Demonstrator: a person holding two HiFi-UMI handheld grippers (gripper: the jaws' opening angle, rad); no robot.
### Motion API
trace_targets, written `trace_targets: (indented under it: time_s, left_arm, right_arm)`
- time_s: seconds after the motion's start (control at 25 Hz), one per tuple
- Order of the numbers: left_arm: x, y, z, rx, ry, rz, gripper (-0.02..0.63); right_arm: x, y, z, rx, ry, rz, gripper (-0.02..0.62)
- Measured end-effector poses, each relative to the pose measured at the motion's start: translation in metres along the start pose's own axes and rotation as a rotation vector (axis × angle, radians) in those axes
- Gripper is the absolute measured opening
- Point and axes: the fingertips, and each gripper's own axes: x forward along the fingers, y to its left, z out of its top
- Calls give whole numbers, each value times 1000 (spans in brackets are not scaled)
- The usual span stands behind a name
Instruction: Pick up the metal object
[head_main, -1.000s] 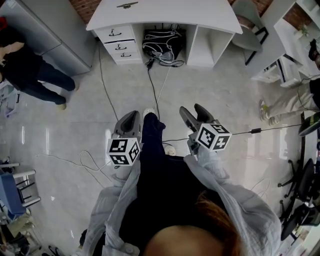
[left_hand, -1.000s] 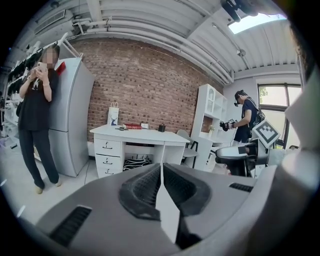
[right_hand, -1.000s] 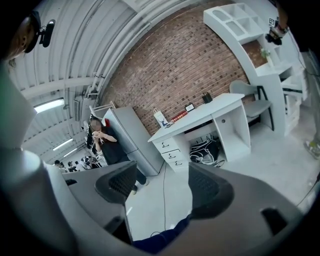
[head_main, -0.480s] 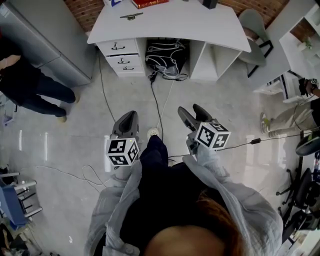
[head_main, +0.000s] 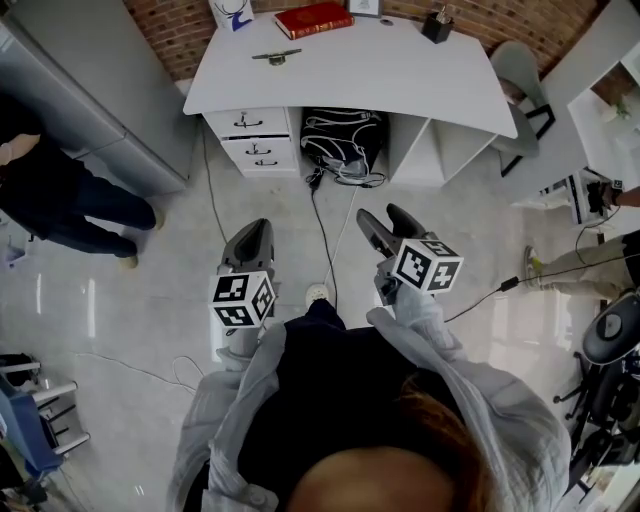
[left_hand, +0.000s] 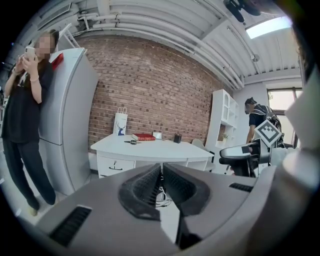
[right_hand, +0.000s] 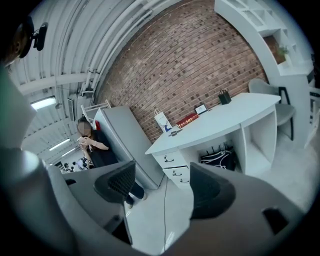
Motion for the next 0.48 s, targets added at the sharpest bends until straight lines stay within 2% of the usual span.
trace_targets:
  time_s: [0.24,0.48]
  left_arm:
    - [33,39,18,18,-10,-6,31]
    - [49,51,28,11,-3,-29,31]
  right_arm:
    - [48,6,17,17,-15,5,342]
    - [74,17,25,37,1,16,342]
